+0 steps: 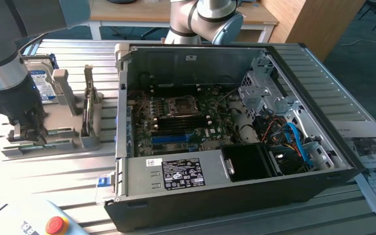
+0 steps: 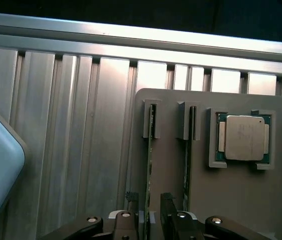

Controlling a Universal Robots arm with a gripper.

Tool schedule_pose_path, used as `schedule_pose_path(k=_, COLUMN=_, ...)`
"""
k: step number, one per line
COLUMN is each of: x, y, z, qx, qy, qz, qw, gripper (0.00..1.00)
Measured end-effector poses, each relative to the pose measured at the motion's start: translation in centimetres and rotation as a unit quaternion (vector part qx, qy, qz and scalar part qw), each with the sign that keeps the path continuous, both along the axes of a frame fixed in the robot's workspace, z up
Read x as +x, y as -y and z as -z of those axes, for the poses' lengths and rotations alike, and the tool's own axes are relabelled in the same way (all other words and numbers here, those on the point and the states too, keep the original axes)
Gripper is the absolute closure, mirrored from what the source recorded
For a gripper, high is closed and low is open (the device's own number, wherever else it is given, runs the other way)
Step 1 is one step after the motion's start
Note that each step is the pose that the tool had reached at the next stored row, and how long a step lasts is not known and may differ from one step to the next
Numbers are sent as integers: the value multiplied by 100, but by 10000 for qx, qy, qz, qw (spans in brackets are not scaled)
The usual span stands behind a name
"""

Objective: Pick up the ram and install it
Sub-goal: 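Pick up the ram and move it above insertion slot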

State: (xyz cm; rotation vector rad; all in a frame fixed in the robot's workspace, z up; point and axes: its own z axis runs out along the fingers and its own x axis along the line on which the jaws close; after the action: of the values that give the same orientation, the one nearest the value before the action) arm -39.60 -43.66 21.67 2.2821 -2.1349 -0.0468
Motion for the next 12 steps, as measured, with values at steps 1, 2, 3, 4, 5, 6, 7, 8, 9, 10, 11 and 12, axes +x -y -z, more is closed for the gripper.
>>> schedule_pose_path(k=1, x=0, y=0, z=11, qx=0, qy=0, qz=0, qw=10000, gripper=69)
schedule_pose_path(k=2, x=0, y=0, z=21, qx=0, qy=0, qz=0, qw=10000, gripper=69)
schedule_pose_path(k=3, x=0, y=0, z=31, qx=0, qy=0, qz=0, qw=10000, gripper=69)
schedule_pose_path(k=4, x=0, y=0, z=41, qx=0, qy=0, qz=0, qw=10000, gripper=69)
schedule_pose_path(k=5, x=0, y=0, z=49, qx=0, qy=0, qz=-1, qw=10000, gripper=69)
schedule_pose_path(k=6, x=0, y=0, z=57, qx=0, qy=0, qz=-1, qw=10000, gripper=69)
schedule_pose_path(k=7, x=0, y=0, z=63, qx=0, qy=-1, qz=-1, qw=10000, gripper=69)
schedule_pose_path(k=8, x=0, y=0, z=69, qx=0, qy=-1, qz=-1, qw=10000, gripper=69)
schedule_pose_path(k=9, x=0, y=0, z=75, qx=0, qy=0, qz=0, qw=10000, gripper=69)
schedule_pose_path(k=10, x=0, y=0, z=81, qx=0, qy=0, qz=-1, qw=10000, gripper=69)
schedule_pose_path(k=11, x=0, y=0, z=88, qx=0, qy=0, qz=-1, qw=10000, gripper=69)
schedule_pose_path(k=12, x=0, y=0, z=93, qx=0, qy=0, qz=-1, qw=10000, gripper=69)
